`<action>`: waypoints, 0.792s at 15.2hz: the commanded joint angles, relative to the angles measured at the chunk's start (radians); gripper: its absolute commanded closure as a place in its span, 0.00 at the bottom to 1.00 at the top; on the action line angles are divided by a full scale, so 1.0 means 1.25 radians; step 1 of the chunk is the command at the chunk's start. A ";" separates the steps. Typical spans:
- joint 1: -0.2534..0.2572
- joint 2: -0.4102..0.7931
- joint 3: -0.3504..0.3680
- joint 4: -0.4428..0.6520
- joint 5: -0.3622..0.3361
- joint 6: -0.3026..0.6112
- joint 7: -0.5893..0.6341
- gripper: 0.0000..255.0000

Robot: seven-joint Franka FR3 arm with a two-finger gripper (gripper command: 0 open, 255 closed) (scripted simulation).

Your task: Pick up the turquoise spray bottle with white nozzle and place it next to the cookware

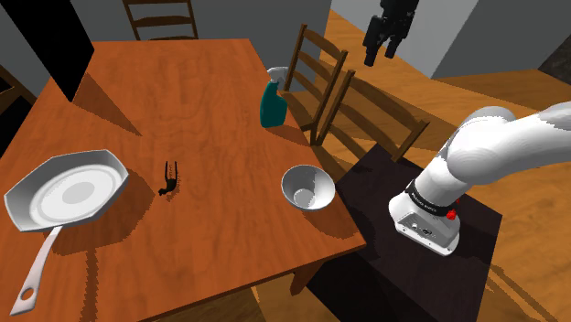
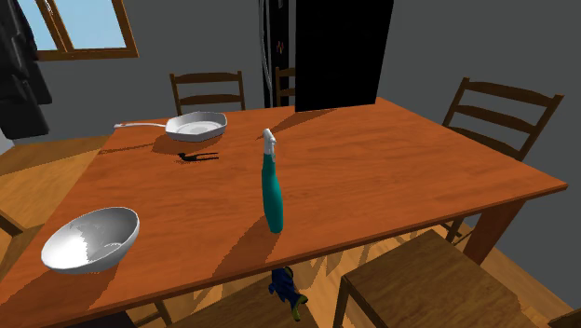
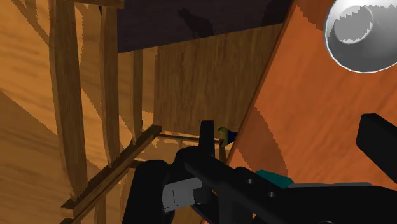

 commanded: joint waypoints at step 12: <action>0.091 0.124 -0.209 -0.155 -0.016 0.424 -0.447 0.00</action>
